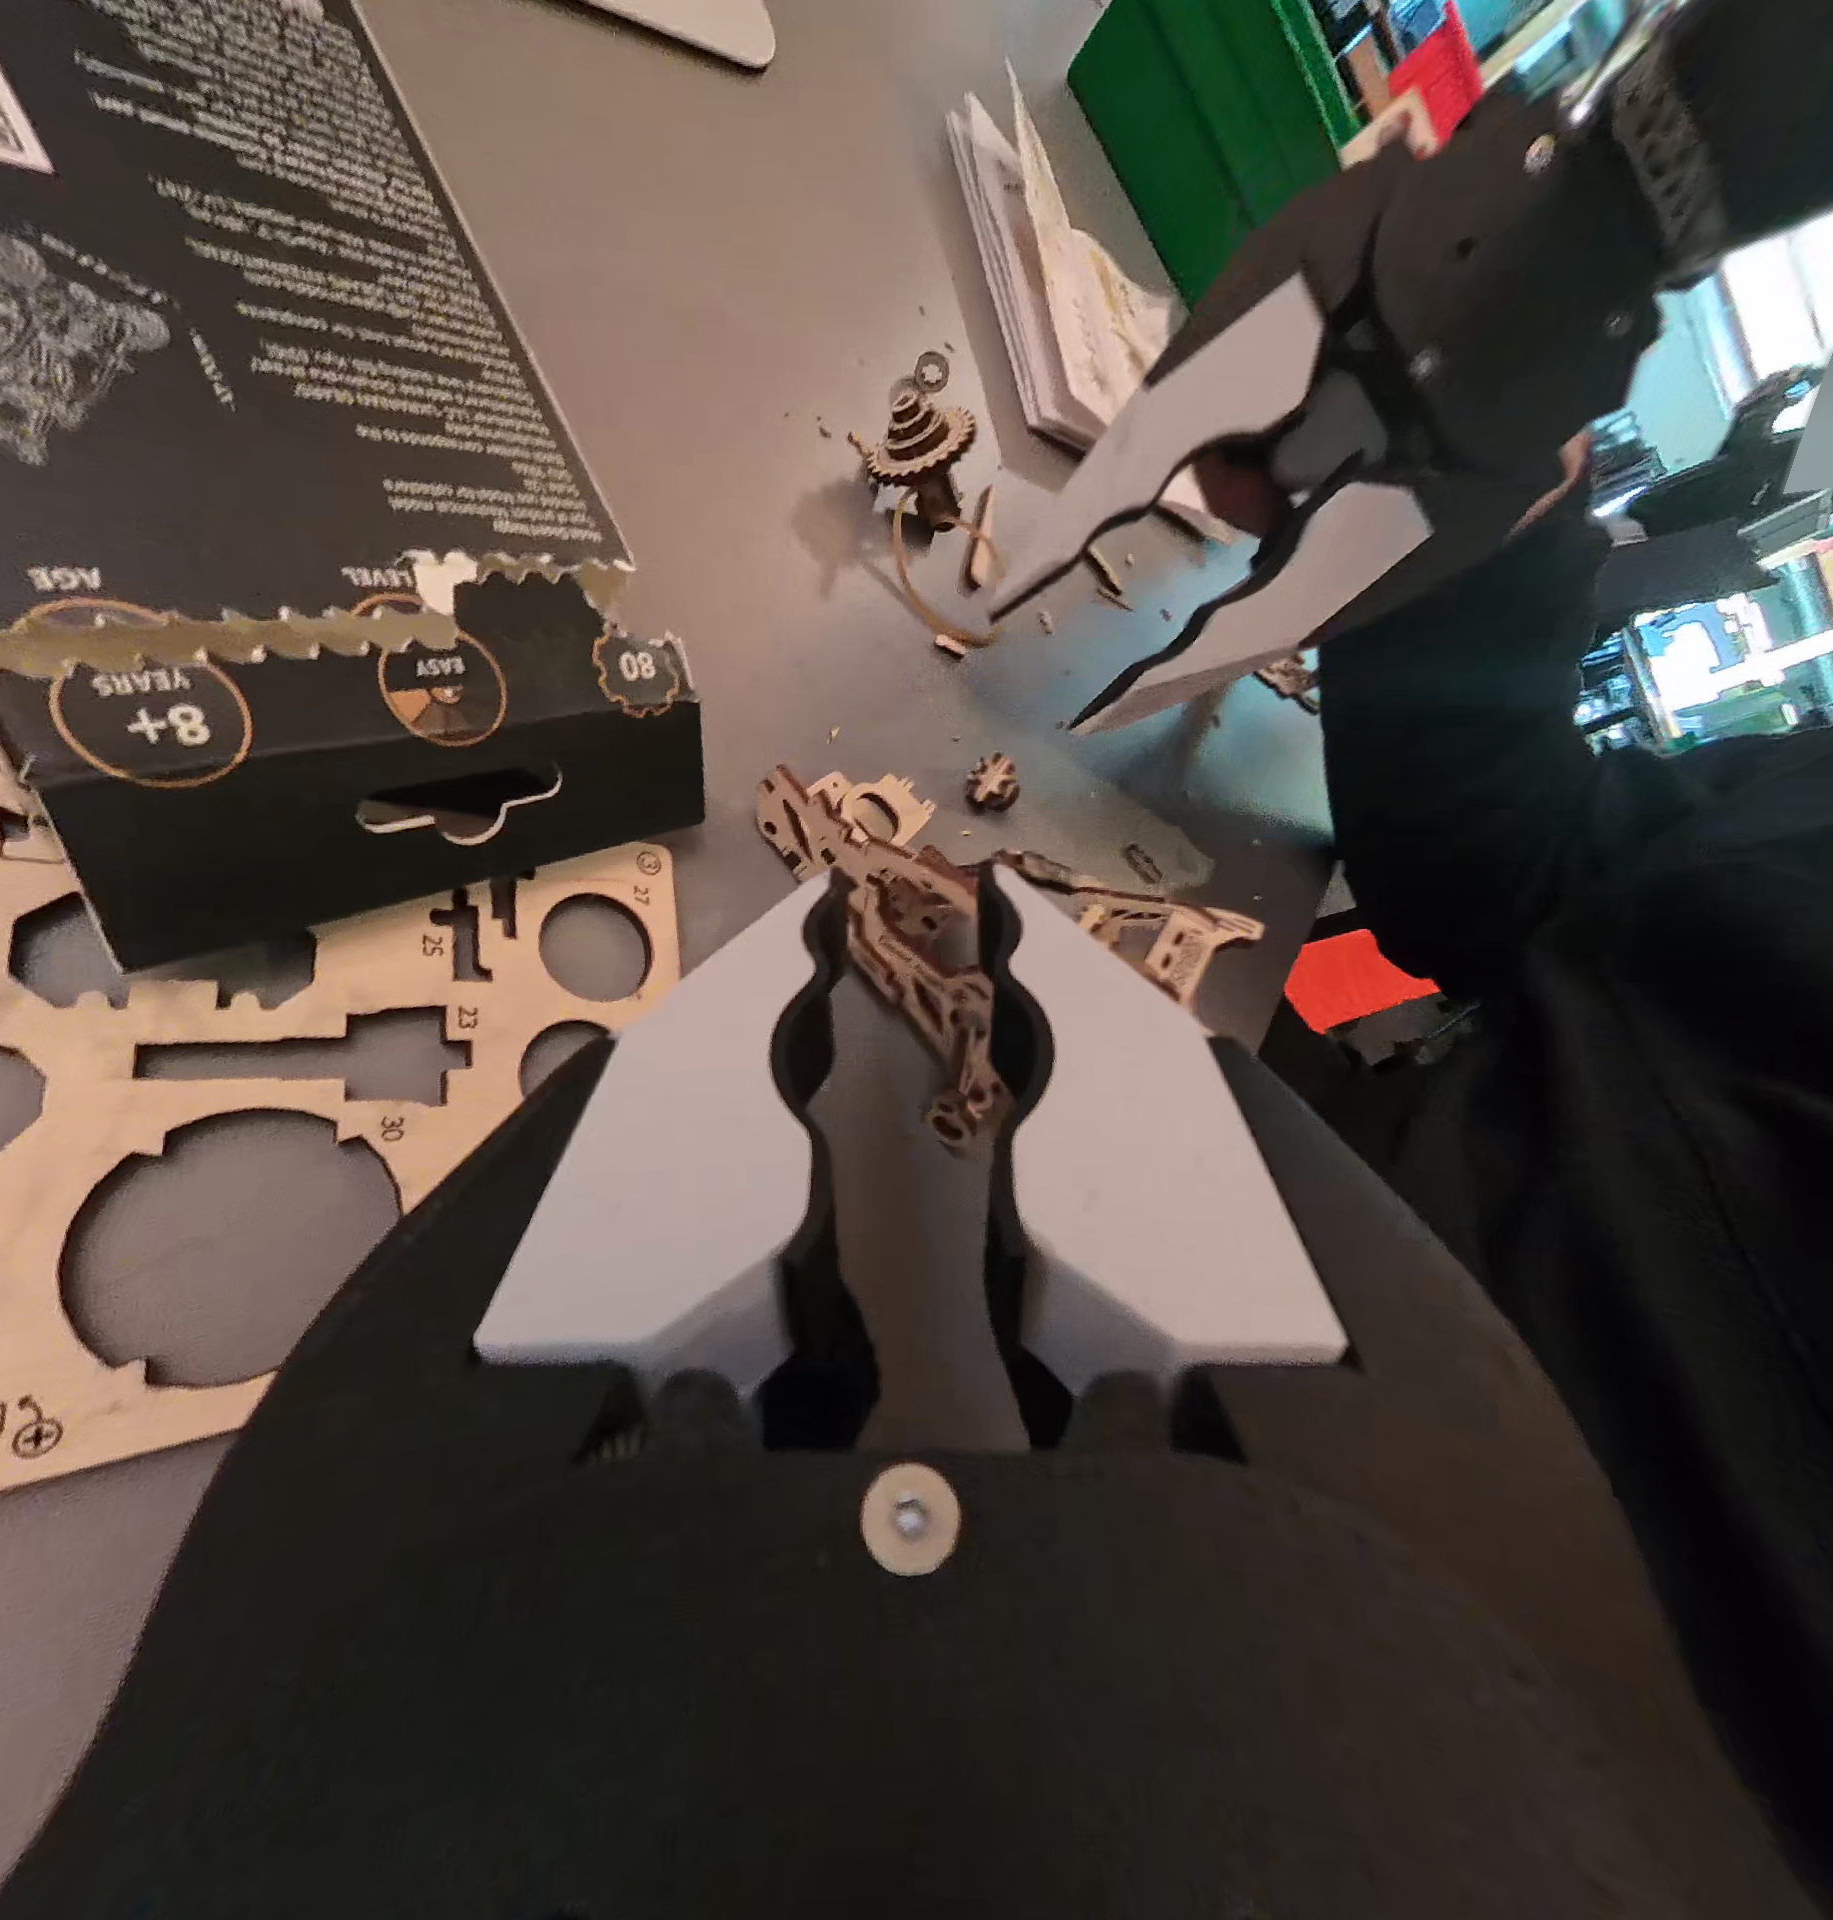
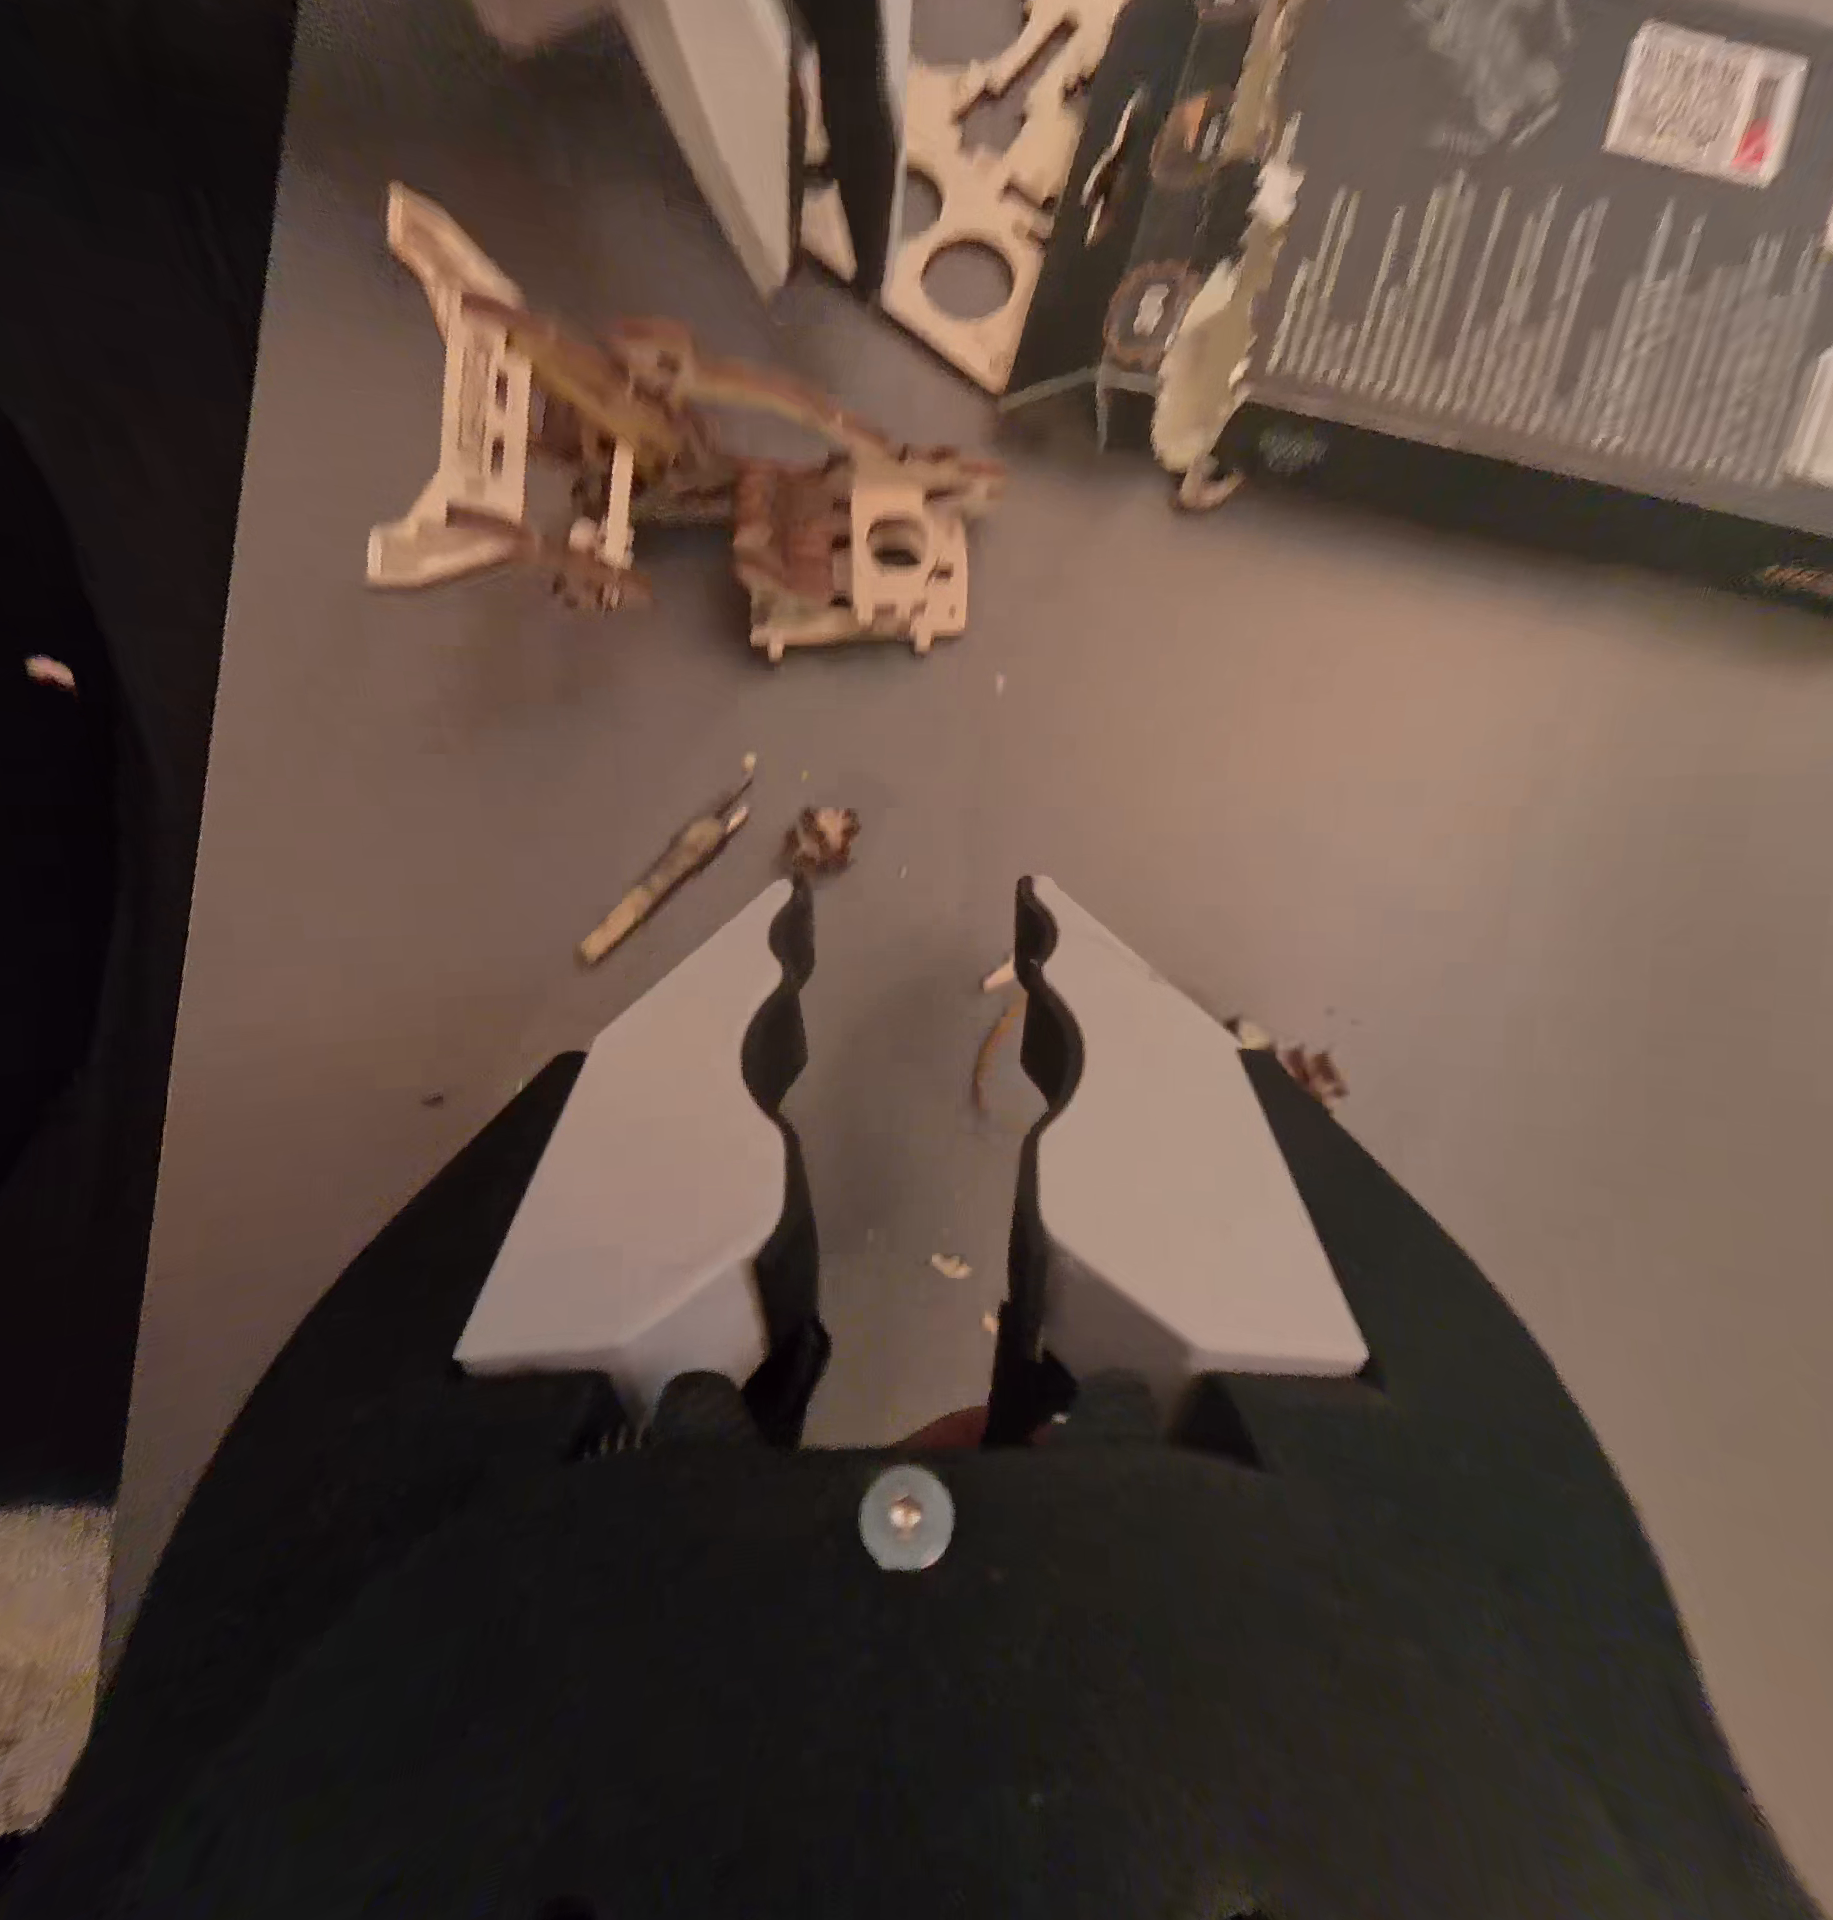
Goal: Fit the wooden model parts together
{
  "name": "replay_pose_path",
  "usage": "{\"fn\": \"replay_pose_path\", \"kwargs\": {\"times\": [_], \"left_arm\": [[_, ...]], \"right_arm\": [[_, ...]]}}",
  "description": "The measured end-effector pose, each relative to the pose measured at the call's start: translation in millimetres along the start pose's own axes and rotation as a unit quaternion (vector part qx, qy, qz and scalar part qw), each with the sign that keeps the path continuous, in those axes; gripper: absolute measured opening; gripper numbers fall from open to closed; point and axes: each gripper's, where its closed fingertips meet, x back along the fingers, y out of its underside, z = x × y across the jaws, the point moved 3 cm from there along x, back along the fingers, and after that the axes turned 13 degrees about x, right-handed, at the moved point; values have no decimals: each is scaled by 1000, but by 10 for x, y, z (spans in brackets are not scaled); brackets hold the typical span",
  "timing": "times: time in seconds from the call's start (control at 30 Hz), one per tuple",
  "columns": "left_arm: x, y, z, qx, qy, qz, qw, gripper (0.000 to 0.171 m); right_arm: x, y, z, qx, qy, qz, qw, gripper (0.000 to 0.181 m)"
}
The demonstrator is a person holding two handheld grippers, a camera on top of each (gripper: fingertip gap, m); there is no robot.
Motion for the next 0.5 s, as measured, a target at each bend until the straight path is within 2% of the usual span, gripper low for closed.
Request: {"fn": "replay_pose_path", "kwargs": {"times": [0.1,0.2,0.33,0.5], "left_arm": [[16,-25,72,0,16,8,1000,28],[51,13,146,-10,23,15,1000,32],[160,131,256,-19,27,30,999,40],[295,224,285,-26,13,46,999,42]], "right_arm": [[-25,125,-100,18,5,-19,1000,32],[-97,57,-188,37,1,8,999,29],[-268,47,-185,51,5,7,999,27],[-284,-23,-159,52,6,33,998,10]]}}
